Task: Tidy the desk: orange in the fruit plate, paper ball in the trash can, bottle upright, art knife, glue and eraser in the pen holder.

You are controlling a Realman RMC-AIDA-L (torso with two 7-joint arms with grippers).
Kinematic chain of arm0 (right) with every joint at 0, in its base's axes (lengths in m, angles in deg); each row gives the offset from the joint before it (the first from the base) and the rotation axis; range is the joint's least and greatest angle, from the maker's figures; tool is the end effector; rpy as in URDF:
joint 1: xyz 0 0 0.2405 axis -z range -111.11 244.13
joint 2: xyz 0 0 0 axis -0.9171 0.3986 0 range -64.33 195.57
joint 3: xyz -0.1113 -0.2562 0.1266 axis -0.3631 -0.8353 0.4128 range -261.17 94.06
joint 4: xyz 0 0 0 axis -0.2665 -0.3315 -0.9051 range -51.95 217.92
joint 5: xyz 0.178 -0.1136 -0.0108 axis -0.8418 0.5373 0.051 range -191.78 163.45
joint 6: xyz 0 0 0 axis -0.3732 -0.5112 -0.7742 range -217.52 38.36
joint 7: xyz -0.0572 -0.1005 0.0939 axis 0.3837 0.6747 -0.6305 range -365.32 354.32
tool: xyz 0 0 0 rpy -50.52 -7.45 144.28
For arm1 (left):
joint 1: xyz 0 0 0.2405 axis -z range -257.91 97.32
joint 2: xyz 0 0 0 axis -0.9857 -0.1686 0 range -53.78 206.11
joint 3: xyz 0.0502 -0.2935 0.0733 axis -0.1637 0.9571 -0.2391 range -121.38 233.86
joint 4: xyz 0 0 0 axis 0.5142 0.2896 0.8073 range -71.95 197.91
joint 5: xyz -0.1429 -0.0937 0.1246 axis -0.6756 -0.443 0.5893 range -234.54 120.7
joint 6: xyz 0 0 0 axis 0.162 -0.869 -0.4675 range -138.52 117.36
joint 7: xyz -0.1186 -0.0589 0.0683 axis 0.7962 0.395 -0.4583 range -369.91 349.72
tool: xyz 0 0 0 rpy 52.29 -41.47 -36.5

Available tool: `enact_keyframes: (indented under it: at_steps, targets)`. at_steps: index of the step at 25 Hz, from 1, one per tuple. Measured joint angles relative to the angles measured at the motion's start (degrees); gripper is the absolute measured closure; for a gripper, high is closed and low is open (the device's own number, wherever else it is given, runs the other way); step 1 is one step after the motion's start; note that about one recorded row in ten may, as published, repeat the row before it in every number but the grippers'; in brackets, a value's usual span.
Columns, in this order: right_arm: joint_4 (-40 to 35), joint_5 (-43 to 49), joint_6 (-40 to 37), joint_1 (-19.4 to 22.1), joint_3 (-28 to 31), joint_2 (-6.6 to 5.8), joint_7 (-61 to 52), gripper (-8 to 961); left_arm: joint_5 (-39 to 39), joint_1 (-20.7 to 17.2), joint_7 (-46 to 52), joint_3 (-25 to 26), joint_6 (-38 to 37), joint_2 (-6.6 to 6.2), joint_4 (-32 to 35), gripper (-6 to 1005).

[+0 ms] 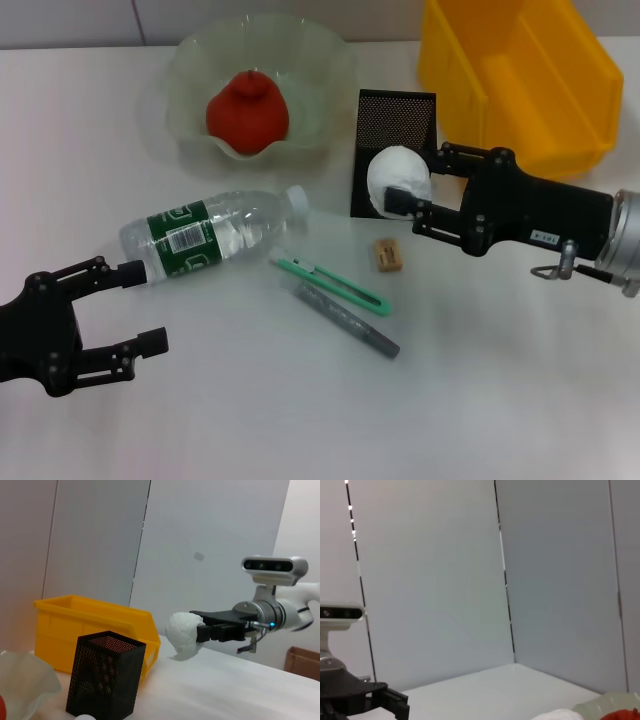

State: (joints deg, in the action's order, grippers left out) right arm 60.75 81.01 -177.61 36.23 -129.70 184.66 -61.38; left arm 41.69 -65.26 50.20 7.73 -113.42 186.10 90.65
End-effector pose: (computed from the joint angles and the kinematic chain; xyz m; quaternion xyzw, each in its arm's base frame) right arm 0.2851 0.3434 -0.0595 -0.9142 0.1234 0.3474 0.1681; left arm -0.3724 0.2478 0.0172 -0.9277 -0.1709 -0.3069 0.1265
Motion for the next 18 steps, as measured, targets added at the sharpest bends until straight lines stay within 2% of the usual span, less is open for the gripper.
enact_keyframes:
  at_steps: [12, 18]
  targets:
    - [1.48, -1.54, -0.31, 0.16, 0.5, 0.22, 1.18, 406, 0.04, 0.17, -0.28, 0.09, 0.22, 0.19, 0.02, 172]
    - [4.44, -10.45, -0.18, 1.58, 0.54, 0.3, 6.3, 406, 0.11, 0.18, -0.23, 0.09, 0.22, 0.19, 0.07, 172]
